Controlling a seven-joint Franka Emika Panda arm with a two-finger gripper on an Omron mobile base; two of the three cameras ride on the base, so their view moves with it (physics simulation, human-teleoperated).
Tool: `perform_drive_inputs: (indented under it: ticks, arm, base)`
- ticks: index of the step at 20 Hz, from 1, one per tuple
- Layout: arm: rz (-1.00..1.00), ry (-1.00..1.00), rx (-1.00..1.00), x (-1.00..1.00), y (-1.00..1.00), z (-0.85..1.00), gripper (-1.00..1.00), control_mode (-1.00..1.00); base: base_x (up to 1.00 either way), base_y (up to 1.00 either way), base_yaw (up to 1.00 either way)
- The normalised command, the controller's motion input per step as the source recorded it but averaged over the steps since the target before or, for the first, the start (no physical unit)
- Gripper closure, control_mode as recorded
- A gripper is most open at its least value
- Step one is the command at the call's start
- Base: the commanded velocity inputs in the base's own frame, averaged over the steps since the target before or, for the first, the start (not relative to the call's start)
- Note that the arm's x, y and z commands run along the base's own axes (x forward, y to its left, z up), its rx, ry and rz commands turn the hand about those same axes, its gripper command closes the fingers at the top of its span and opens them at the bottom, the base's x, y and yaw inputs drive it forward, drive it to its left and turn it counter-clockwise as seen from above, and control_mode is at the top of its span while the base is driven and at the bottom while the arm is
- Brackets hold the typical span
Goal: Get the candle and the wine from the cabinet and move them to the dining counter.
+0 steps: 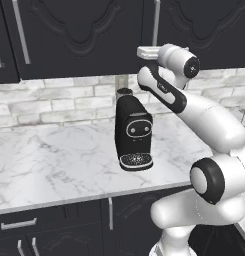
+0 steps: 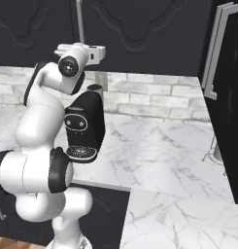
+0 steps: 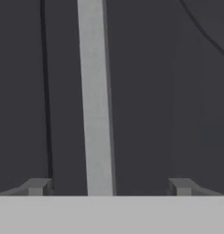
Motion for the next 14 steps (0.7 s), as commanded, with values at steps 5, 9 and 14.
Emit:
perform_drive_inputs:
  ticks: [5,9,14]
  arm:
    - [0.00,0.00,0.00,0.33,0.00,-0.01,-1.00,-1.00]
    - [0.00,0.00,0.00,0.34,0.00,-0.01,-1.00,-1.00]
    - [0.00,0.00,0.00,0.10,0.00,0.00,-1.00,-1.00]
  base:
    - [0.00,0.00,0.00]
    - [0.00,0.00,0.00]
    - [0.00,0.00,0.00]
